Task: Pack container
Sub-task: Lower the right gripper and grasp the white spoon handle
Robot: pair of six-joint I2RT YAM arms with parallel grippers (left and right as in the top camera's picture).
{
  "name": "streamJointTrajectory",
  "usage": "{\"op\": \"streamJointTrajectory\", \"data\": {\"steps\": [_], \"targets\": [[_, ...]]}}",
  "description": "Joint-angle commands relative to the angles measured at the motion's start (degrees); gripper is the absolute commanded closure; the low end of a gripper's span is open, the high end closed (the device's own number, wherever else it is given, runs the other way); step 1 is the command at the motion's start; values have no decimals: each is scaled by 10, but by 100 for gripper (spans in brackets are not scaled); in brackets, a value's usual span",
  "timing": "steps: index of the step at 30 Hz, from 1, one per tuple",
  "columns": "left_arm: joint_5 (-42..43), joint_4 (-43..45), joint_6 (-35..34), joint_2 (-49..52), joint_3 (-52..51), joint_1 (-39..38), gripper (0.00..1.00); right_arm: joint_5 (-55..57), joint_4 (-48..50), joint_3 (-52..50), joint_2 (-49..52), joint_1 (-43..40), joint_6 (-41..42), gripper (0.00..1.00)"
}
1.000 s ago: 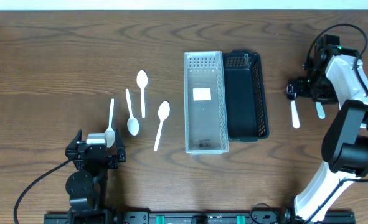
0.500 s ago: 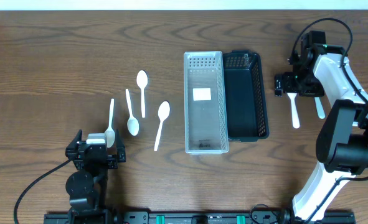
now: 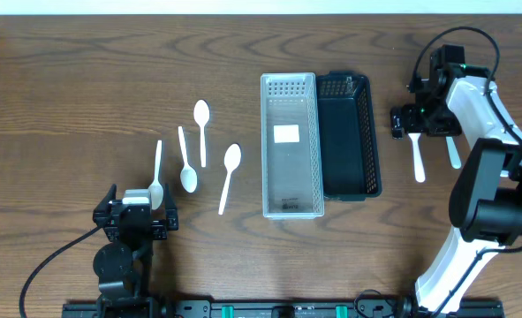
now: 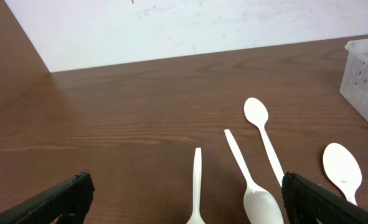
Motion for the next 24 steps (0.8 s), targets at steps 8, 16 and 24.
{"op": "streamJointTrajectory", "data": {"steps": [8,16,24], "targets": [[2,-4,-3,-1,-15,2,2,0,5,-2,42,-4,0,1],[2,-4,-3,-1,-15,2,2,1,14,-6,43,-14,0,1],[2,-4,-3,-1,-15,2,2,7,32,-25,43,-16,-3,1]]}}
